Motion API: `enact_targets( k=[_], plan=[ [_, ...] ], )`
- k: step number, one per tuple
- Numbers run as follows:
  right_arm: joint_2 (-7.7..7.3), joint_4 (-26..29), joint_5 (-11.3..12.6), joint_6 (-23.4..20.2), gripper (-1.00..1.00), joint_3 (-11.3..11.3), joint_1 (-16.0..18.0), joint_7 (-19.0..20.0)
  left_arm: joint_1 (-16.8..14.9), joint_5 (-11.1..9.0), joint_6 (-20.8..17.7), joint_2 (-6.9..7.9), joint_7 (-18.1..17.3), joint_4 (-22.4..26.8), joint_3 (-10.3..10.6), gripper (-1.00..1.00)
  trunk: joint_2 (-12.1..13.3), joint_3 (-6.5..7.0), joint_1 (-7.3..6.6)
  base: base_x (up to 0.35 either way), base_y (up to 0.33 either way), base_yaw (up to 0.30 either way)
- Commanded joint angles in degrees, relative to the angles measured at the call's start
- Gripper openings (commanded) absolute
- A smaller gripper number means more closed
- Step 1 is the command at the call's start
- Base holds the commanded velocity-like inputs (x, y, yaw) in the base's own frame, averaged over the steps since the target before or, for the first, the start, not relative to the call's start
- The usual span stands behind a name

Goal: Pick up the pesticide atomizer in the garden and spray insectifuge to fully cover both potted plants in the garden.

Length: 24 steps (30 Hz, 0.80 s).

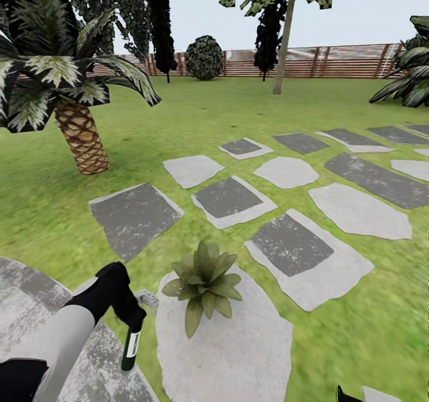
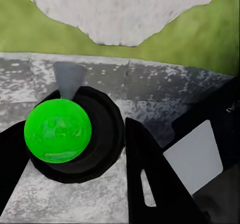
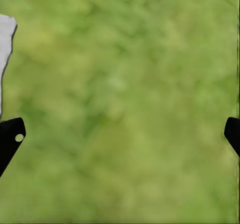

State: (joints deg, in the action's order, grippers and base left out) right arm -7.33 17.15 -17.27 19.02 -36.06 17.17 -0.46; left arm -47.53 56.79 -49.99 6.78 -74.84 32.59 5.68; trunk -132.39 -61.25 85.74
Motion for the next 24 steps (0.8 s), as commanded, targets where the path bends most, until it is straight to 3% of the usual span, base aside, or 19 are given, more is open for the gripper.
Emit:
enact_targets(
  k=[1, 8, 9, 11, 13, 15, 24],
  plan=[
    [-0.02, -0.1, -0.63, 0.27, 1.0, -0.39, 0.06, -0.01, -0.39, 0.4, -1.44, -0.04, -0.56, 0.12, 0.26, -1.0, -0.02, -0.06, 0.0, 0.058, -0.265, 0.037],
    [-0.12, -0.1, -0.75, 0.31, 1.0, -0.33, 0.06, 0.02, -0.89, 0.34, -1.89, -0.09, -2.52, 0.19, 1.06, -1.0, -0.02, -0.06, 0.0, 0.211, -0.212, 0.007],
    [-0.09, -0.1, -0.75, 0.3, 1.0, -0.33, 0.06, 0.02, -1.15, 0.34, -1.9, -0.03, -3.11, 0.19, 1.99, -1.0, -0.02, -0.06, 0.0, 0.293, -0.13, 0.0],
    [-0.06, -0.1, -0.72, 0.31, 1.0, -0.34, 0.06, 0.02, -1.91, 0.48, -2.05, 0.2, -6.88, 0.19, 7.28, -1.0, -0.02, -0.06, 0.0, 0.301, -0.097, 0.0],
    [-0.05, -0.1, -0.68, 0.31, 1.0, -0.36, 0.06, 0.02, -2.08, 0.59, -2.13, 0.3, -10.11, 0.19, 10.22, -1.0, -0.02, -0.06, 0.0, 0.203, -0.047, 0.043],
    [0.01, -0.1, -0.66, 0.31, 1.0, -0.36, 0.06, 0.02, -2.59, 0.6, -2.25, 0.52, -11.81, 0.19, 11.67, -1.0, -0.02, -0.06, 0.0, 0.052, -0.012, 0.208],
    [0.04, -0.1, -0.66, 0.31, 1.0, -0.33, 0.06, 0.01, -2.83, 0.51, -2.39, 0.56, -12.27, 0.2, 11.99, -1.0, -0.02, -0.06, 0.0, 0.005, -0.081, 0.224]
  ],
)
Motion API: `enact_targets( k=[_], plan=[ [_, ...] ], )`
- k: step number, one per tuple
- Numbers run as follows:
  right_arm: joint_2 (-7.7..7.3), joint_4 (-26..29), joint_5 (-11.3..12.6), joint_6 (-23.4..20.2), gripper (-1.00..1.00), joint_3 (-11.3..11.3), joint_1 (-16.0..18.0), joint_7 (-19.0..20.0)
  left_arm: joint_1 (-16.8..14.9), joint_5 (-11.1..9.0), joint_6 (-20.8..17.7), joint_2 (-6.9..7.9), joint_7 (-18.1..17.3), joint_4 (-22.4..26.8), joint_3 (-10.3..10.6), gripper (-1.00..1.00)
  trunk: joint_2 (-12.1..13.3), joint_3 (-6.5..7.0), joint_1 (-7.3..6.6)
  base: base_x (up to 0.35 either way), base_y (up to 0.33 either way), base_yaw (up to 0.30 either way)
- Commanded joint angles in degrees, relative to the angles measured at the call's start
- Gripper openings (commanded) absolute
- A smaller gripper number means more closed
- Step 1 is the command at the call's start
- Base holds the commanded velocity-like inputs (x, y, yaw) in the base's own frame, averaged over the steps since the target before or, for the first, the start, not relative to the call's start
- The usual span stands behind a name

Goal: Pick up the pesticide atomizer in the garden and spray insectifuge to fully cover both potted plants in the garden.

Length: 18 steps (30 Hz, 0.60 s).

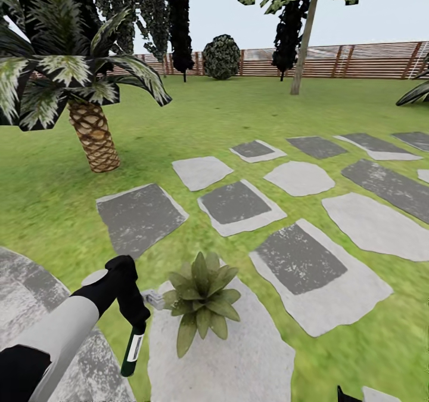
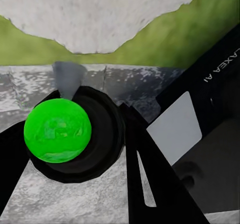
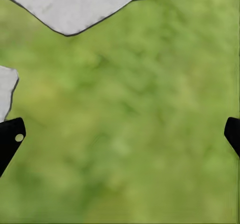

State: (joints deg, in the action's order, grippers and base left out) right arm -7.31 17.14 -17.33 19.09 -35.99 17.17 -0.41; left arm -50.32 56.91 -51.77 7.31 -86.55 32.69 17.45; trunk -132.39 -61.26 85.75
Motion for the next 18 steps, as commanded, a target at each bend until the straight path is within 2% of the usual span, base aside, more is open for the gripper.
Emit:
enact_targets(
  k=[1, 10, 18],
  plan=[
    [0.02, -0.09, -0.6, 0.25, 1.0, -0.4, 0.06, -0.04, -0.04, 0.4, -0.61, 0.06, -0.55, 0.09, 0.22, -1.0, -0.02, -0.05, -0.01, 0.0, -0.254, 0.03],
    [0.02, -0.09, -0.6, 0.25, 1.0, -0.4, 0.06, -0.03, -0.04, 0.4, -0.7, -0.01, -0.55, 0.09, 0.13, -1.0, -0.02, -0.05, -0.01, -0.049, -0.271, 0.005],
    [0.09, -0.09, -0.6, 0.25, 1.0, -0.4, 0.06, -0.03, -0.09, 0.4, -0.7, 0.07, -0.55, 0.09, 0.13, -1.0, -0.02, -0.05, -0.01, -0.155, -0.249, 0.232]
  ],
)
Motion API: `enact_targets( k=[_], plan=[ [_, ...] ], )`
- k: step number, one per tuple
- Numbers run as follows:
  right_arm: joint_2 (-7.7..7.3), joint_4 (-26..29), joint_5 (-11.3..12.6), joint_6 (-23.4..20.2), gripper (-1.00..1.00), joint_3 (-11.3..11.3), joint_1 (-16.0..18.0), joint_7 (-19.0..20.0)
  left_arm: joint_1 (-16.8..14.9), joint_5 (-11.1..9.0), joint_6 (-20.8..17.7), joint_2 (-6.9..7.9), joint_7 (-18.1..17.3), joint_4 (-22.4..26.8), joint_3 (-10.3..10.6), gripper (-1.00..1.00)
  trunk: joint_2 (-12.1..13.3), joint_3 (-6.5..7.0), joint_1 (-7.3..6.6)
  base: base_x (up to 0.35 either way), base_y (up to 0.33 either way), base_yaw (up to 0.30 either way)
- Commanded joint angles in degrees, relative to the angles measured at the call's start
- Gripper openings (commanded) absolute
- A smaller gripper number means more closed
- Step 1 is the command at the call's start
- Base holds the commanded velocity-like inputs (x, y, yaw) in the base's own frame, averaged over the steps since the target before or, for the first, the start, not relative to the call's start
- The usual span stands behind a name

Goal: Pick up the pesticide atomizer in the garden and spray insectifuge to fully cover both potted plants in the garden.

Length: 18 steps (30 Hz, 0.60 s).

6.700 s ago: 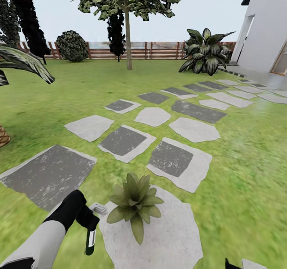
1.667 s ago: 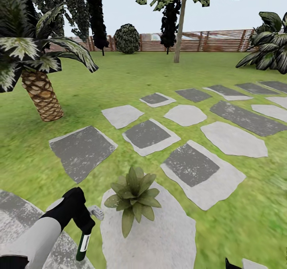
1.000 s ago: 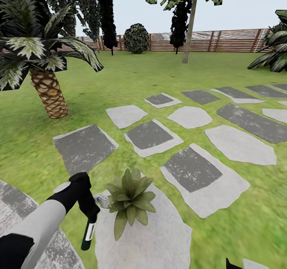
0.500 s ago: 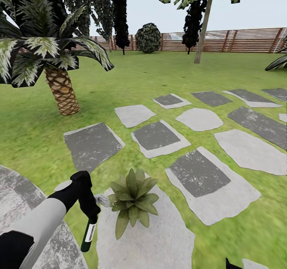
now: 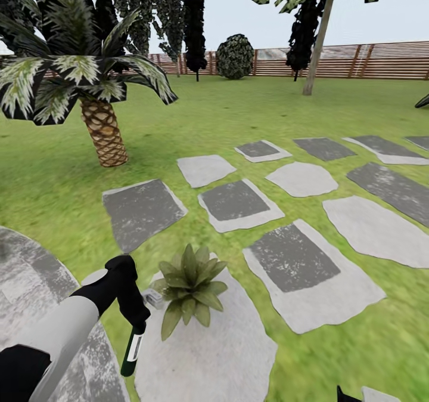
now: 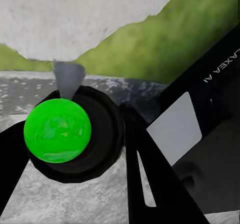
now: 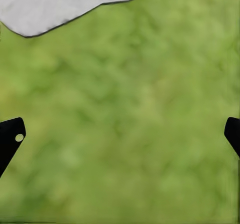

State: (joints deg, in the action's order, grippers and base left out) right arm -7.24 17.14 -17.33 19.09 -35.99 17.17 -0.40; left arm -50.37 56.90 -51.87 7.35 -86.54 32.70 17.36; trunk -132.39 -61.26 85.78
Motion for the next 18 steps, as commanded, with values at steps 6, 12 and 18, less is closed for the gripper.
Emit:
enact_targets(
  k=[6, 12, 18],
  plan=[
    [-0.02, -0.09, -0.6, 0.25, 1.0, -0.4, 0.06, -0.04, -0.62, 0.41, -0.62, 0.05, -0.57, 0.08, 0.22, -1.0, -0.02, -0.05, -0.04, -0.023, -0.237, 0.135],
    [-0.01, -0.09, -0.6, 0.25, 1.0, -0.4, 0.06, -0.04, -0.69, 0.41, -0.69, -0.04, -0.6, 0.08, 0.25, -1.0, -0.02, -0.05, -0.04, 0.288, -0.057, 0.046],
    [0.0, -0.09, -0.6, 0.25, 1.0, -0.4, 0.06, -0.04, -0.61, 0.41, -0.69, 0.02, -0.56, 0.04, 0.36, -1.0, -0.02, -0.05, -0.04, 0.057, -0.002, 0.255]
  ],
)
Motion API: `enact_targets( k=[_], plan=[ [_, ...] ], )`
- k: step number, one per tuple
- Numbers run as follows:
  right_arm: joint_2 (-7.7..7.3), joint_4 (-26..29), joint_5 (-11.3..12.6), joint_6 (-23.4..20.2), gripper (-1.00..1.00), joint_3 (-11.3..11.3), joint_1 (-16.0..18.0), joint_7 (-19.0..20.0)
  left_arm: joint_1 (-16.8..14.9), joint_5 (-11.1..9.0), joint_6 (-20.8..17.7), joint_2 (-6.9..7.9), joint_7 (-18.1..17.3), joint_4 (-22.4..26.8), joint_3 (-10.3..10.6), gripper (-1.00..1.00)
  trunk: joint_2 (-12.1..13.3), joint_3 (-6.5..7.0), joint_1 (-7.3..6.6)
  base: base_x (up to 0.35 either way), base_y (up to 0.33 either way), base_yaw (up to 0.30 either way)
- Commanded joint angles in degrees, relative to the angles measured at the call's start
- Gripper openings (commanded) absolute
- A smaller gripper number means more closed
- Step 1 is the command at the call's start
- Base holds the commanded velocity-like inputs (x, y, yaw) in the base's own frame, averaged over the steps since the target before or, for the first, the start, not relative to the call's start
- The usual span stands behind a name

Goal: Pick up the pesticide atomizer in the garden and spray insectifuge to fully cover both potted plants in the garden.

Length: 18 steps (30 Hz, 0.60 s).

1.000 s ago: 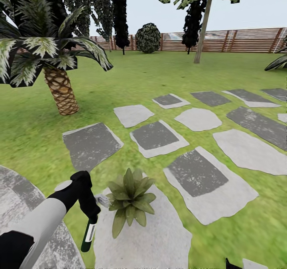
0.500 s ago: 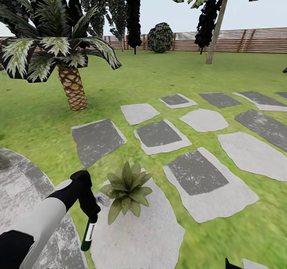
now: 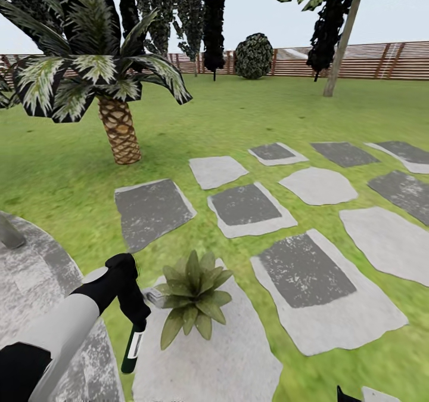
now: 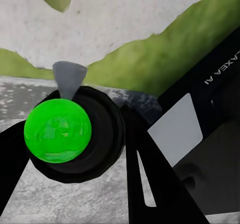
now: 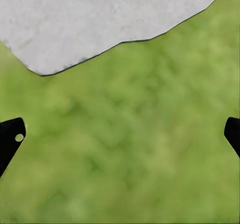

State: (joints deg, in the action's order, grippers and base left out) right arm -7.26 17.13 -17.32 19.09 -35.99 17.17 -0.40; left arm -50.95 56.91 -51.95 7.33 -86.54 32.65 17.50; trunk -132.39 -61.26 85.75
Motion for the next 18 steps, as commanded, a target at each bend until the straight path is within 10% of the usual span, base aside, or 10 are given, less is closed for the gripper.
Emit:
enact_targets(
  k=[1, 18],
  plan=[
    [0.04, -0.08, -0.61, 0.24, 1.0, -0.4, 0.06, -0.04, -0.02, 0.4, -0.6, 0.04, -0.56, 0.07, 0.24, -1.0, -0.02, -0.05, -0.01, 0.004, 0.0, 0.274],
    [0.05, -0.08, -0.61, 0.24, 1.0, -0.4, 0.06, -0.04, -0.01, 0.4, -0.6, -0.11, -0.48, 0.05, 0.24, -1.0, -0.02, -0.05, -0.01, 0.063, -0.162, 0.162]
  ],
)
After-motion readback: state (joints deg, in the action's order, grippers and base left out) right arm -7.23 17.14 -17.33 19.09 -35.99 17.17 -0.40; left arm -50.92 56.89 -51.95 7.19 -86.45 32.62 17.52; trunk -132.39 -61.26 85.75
